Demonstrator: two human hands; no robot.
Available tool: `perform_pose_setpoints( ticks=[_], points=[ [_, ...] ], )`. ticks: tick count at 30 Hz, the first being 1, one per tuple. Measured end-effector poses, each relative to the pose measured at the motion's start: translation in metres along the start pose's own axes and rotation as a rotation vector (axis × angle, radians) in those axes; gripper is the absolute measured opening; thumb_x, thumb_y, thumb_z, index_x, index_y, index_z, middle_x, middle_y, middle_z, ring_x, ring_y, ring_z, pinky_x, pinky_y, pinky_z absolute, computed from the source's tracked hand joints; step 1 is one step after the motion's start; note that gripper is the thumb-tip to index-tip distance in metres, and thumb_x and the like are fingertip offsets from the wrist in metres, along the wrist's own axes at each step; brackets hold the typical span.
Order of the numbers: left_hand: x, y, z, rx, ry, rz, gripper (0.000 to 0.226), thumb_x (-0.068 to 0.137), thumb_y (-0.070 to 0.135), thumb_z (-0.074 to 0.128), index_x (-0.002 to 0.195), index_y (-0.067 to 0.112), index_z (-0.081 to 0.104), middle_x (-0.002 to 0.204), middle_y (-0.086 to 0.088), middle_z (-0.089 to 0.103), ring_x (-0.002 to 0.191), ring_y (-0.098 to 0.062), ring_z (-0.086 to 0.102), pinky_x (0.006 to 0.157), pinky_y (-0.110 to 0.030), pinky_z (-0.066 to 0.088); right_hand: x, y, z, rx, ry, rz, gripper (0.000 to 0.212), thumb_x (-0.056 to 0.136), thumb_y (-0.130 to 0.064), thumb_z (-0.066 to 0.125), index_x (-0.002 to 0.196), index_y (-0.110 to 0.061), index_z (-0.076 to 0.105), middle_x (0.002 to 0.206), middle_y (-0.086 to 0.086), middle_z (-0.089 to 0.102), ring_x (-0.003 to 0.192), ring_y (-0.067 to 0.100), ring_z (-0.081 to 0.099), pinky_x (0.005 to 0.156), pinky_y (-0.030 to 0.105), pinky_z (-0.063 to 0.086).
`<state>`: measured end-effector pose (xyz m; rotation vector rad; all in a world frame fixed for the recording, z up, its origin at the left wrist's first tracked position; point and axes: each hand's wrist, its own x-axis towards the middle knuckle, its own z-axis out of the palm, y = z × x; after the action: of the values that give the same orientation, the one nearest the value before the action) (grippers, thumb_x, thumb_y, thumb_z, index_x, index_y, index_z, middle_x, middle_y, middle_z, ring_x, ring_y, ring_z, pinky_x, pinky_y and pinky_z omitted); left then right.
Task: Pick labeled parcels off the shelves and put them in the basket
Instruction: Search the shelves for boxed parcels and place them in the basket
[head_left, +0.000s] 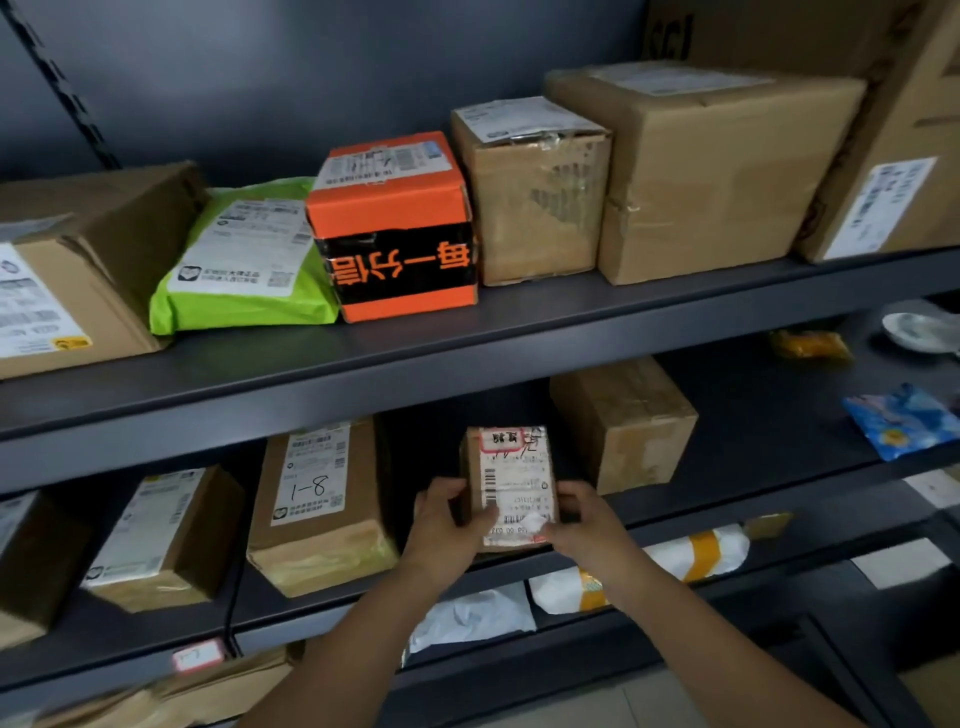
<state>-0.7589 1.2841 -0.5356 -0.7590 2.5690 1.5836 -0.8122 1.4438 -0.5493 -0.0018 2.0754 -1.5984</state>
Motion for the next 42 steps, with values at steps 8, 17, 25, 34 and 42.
perform_pose_setpoints(
  ticks=[8,17,25,34,42],
  points=[
    [-0.013,0.012,-0.008,-0.131,-0.243,0.11,0.051,0.083,0.025,0.07,0.118,0.04,0.036,0.118,0.008,0.055,0.103,-0.009,0.057,0.085,-0.031,0.052,-0.039,0.006,-0.015,0.08,0.007,-0.008,0.056,0.074,0.004,0.074,0.115,-0.017,0.042,0.107,0.0,0.059,0.092,0.004,0.057,0.062,0.012,0.048],
    [-0.031,0.054,-0.02,0.011,-0.514,0.292,0.044,0.086,0.026,0.066,0.125,0.037,0.049,0.107,0.015,0.061,0.096,0.002,0.059,0.078,-0.015,0.048,-0.117,-0.008,-0.044,-0.171,0.314,-0.095,0.117,0.066,0.005,0.075,0.147,-0.038,0.003,0.141,-0.003,0.024,0.127,0.019,0.037,0.094,0.04,0.049],
    [-0.097,0.08,0.001,0.208,-0.944,0.521,0.039,0.086,0.02,0.066,0.123,0.029,0.058,0.116,0.003,0.064,0.102,-0.006,0.062,0.088,-0.026,0.052,-0.251,0.007,-0.028,-0.675,0.538,-0.213,0.107,0.059,-0.015,0.078,0.147,-0.029,0.018,0.154,-0.009,0.01,0.14,0.018,0.021,0.108,0.037,0.035],
    [-0.247,0.101,0.093,0.291,-1.28,0.792,0.058,0.064,0.057,0.07,0.117,0.036,0.056,0.122,0.005,0.059,0.109,-0.009,0.058,0.096,-0.029,0.047,-0.444,0.061,-0.03,-0.721,0.945,0.076,0.096,0.054,-0.022,0.079,0.138,-0.016,0.033,0.137,-0.005,0.032,0.115,0.015,0.048,0.092,0.033,0.048],
    [-0.401,0.079,0.177,0.37,-1.572,0.692,0.078,0.086,0.034,0.067,0.147,0.028,0.019,0.127,0.015,0.046,0.118,-0.009,0.048,0.101,-0.033,0.042,-0.589,0.136,-0.032,-0.545,1.191,0.366,0.102,0.056,-0.029,0.081,0.141,-0.016,0.027,0.138,-0.007,0.026,0.117,0.012,0.044,0.099,0.03,0.044]
  ],
)
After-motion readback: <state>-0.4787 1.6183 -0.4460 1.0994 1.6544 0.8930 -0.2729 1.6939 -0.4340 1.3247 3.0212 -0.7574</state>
